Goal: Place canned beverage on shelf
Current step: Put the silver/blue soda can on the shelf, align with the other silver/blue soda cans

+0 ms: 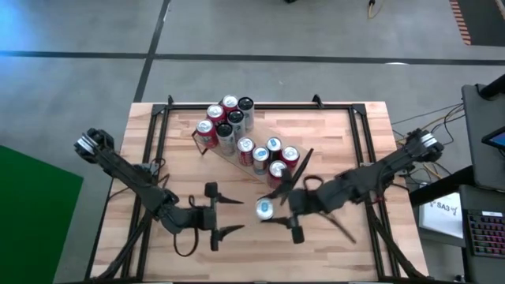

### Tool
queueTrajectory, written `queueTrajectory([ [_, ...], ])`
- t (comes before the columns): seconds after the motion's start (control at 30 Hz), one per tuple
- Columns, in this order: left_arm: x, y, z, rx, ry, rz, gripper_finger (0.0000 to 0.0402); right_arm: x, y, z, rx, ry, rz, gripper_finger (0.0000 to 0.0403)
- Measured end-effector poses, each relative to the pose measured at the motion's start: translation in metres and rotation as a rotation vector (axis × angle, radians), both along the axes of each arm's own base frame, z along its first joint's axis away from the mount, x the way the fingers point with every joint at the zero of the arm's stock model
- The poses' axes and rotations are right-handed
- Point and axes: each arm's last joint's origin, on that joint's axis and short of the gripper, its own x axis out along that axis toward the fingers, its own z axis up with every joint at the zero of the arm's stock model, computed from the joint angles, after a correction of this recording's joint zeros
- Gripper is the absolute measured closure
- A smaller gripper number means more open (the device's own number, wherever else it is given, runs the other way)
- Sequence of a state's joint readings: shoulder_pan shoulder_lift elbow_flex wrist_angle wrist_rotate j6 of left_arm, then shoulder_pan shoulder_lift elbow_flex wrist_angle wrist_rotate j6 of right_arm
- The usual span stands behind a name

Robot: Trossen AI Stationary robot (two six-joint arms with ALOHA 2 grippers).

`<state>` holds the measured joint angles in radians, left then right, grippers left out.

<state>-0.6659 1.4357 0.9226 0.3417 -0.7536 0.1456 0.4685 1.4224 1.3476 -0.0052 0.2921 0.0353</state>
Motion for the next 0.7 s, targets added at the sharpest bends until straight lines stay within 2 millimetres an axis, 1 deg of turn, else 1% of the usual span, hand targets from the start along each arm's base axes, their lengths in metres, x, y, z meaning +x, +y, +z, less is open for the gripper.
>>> queueTrajectory([
  [0.13, -0.007, 0.006, 0.013, 0.043, -0.024, 0.009, 0.0104, -0.018, -0.013, 0.023, -0.002, -0.075, -0.12, 0.0188],
  [0.33, -0.015, 0.014, 0.026, 0.13, -0.043, 0.038, 0.0104, -0.036, -0.04, 0.047, -0.081, -0.147, -0.418, 0.0188],
  [0.47, -0.016, 0.02, 0.031, 0.168, -0.045, 0.053, 0.0104, -0.041, -0.065, 0.056, -0.112, -0.163, -0.583, 0.0188],
  [0.6, -0.016, 0.029, 0.033, 0.186, -0.027, 0.075, 0.0104, -0.043, -0.092, 0.061, -0.123, -0.162, -0.678, 0.0188],
  [0.7, -0.015, 0.034, 0.033, 0.195, -0.015, 0.093, 0.0104, -0.045, -0.113, 0.061, -0.117, -0.135, -0.749, 0.0185],
])
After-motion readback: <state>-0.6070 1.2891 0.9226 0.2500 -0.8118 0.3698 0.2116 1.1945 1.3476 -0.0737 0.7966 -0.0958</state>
